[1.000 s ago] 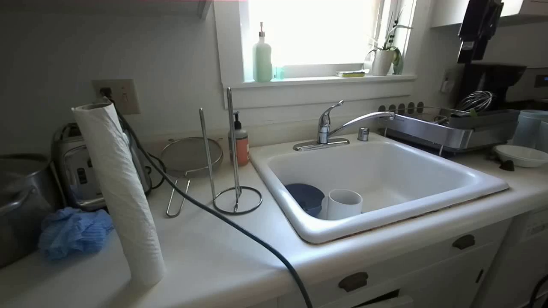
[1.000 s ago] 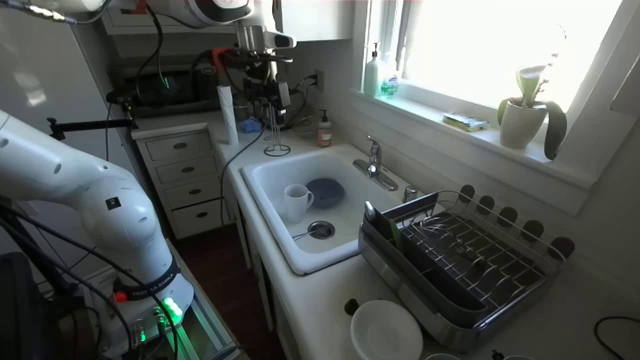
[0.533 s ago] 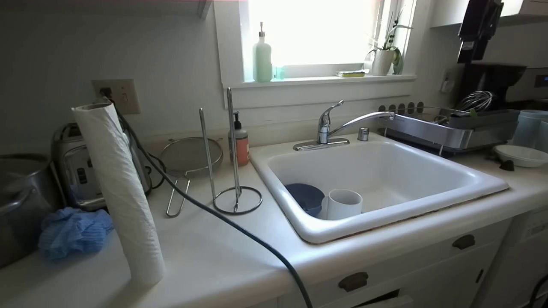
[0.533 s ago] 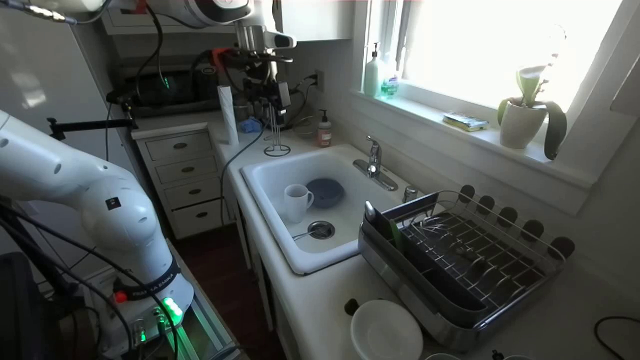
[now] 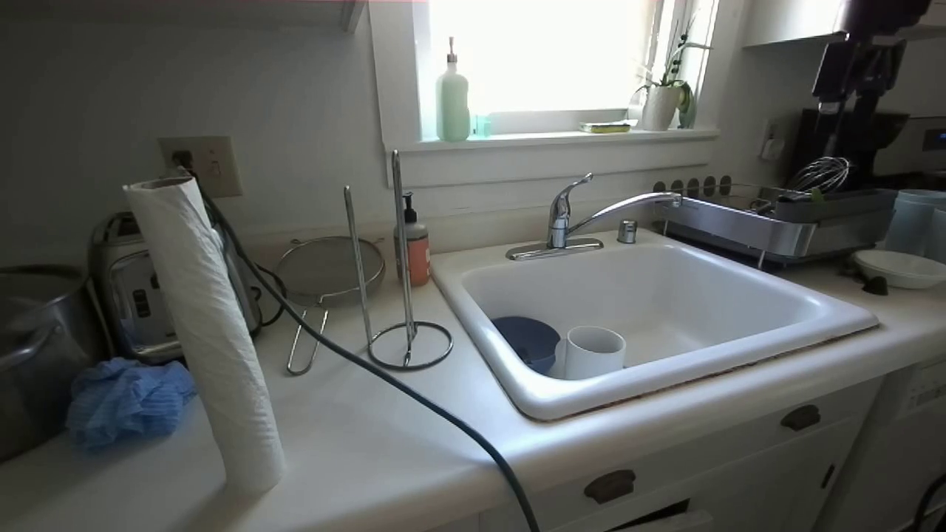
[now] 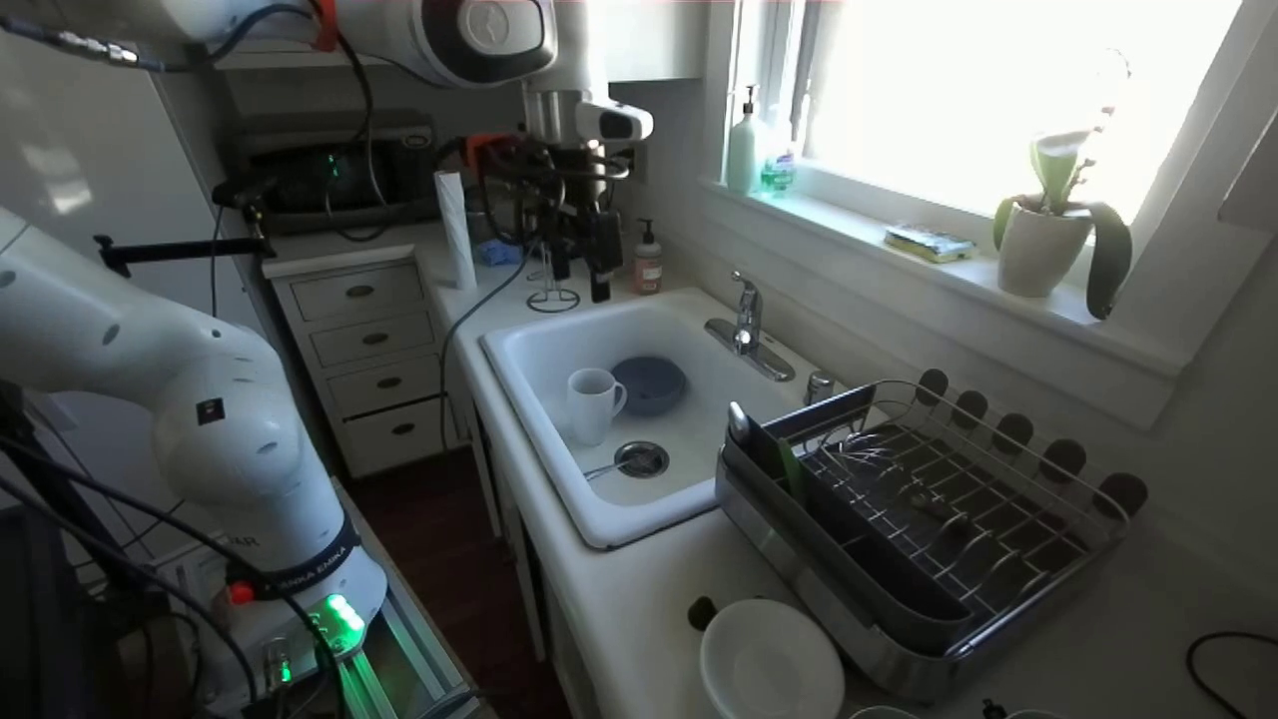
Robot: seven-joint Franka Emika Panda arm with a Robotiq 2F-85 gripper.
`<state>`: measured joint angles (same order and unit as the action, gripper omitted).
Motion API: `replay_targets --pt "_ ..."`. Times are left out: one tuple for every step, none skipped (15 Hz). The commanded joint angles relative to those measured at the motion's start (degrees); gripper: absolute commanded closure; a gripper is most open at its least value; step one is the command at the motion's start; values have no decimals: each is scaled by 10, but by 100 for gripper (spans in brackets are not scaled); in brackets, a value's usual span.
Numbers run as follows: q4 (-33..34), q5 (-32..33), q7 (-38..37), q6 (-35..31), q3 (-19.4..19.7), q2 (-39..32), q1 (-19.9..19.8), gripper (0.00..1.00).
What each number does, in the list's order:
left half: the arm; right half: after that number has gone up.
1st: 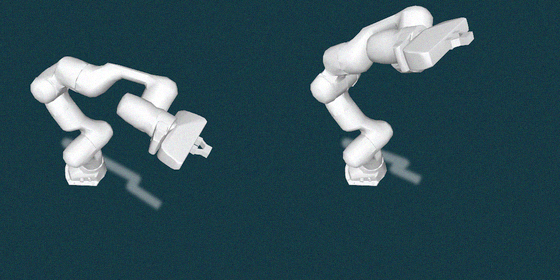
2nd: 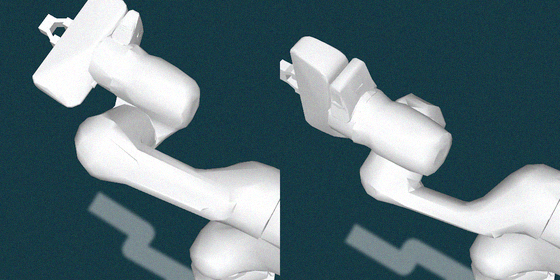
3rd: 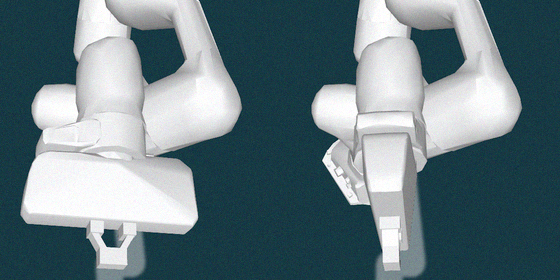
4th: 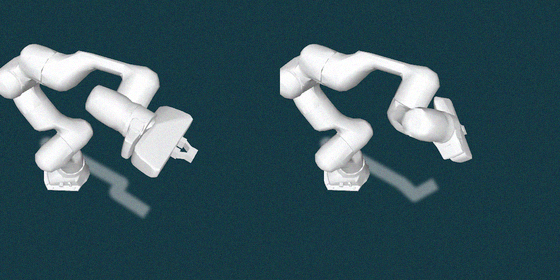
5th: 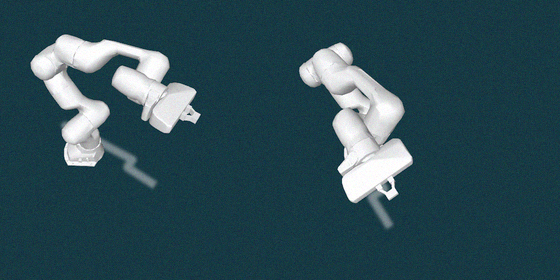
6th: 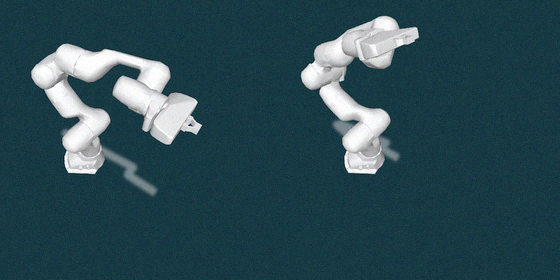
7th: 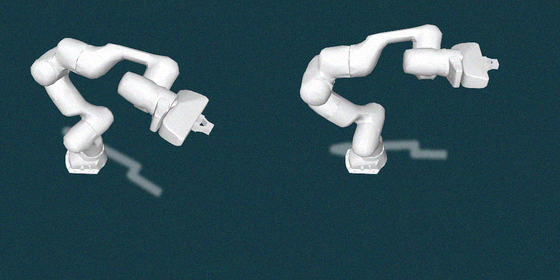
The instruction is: Pick up the white stacked bowls from the kitchen counter and put them in the sink
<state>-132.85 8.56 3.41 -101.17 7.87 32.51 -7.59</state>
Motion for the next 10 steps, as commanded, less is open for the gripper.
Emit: replay_targets --pt "-28 56 -18 -97 36 -26 -54 0" --pt "-37 77 -25 -124 42 -35 -71 0" --pt "-45 99 -35 -153 48 -46 -87 0" --pt "-55 124 -47 -181 51 -57 -105 0" --pt "-62 146 -61 -206 54 -68 -121 0" --pt "-69 175 -81 -237 56 -81 -139 0" --pt "-75 202 -102 -270 59 -96 -156 0" --pt "-76 232 -126 -291 60 -115 -175 0" --pt "-78 263 -153 -305 59 -133 -192 0" --pt "-76 286 -177 -308 60 -151 -205 0"
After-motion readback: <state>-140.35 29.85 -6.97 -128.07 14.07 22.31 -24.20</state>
